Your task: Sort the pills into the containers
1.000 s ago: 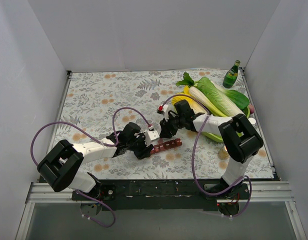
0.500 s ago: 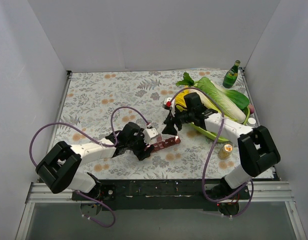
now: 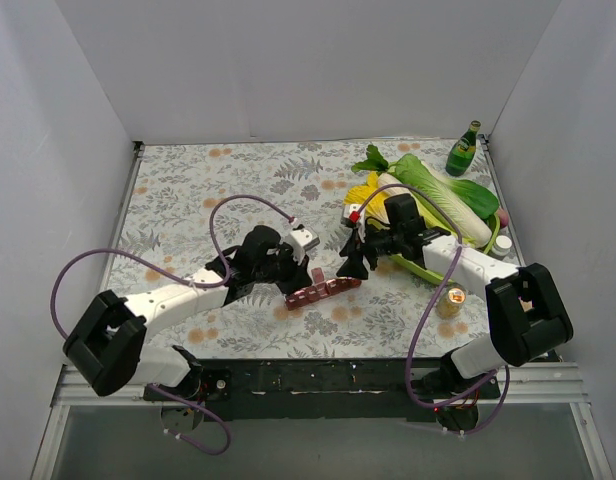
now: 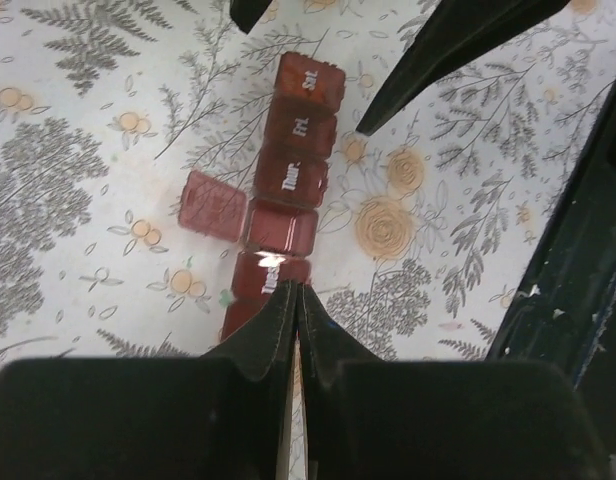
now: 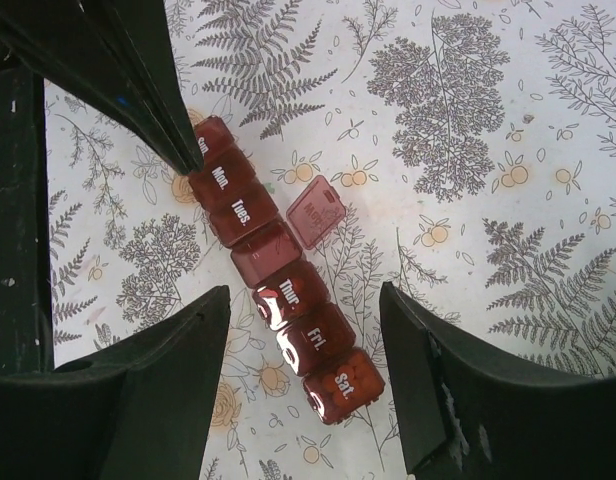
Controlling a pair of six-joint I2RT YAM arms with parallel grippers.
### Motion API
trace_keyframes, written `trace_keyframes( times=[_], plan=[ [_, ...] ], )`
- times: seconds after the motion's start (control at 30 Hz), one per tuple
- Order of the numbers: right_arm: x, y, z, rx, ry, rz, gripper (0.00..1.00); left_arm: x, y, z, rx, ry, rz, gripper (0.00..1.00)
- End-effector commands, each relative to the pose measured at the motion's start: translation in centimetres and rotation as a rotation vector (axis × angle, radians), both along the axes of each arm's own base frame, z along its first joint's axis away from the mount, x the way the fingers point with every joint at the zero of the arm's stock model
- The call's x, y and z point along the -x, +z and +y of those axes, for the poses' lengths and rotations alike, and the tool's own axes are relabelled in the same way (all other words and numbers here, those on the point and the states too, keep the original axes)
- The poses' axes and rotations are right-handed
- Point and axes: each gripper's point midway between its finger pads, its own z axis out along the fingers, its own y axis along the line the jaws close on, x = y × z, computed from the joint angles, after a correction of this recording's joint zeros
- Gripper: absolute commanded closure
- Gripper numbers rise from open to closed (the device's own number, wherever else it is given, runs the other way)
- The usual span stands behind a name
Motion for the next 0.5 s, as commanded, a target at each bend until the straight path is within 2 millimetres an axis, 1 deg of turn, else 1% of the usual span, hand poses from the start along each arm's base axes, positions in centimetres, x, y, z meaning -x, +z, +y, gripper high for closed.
trace_keyframes(
  times=[0.0,0.07,0.1,0.27,0.47],
  plan=[
    [-0.2,1.4,-0.1,-0.041,0.009,-0.04,0.31,1.0,0.0,-2.5,0.062,-0.05,0.166,1.0],
    [-0.2,0.9,-0.3,-0.03,0.002,-0.033,0.31,0.9,-0.6,-2.8,0.055,-0.048,0.189,1.0],
    [-0.3,0.7,-0.4,-0.025,-0.003,-0.029,0.31,0.8,-1.1,-2.9,0.042,-0.044,0.198,1.0],
    [-0.4,-0.8,-0.6,0.008,-0.027,0.015,0.32,0.7,-1.6,-2.9,0.034,-0.045,0.195,1.0],
    [-0.7,-1.3,-0.6,0.021,-0.036,0.028,0.32,0.9,-1.6,-2.9,0.034,-0.05,0.194,1.0]
  ],
)
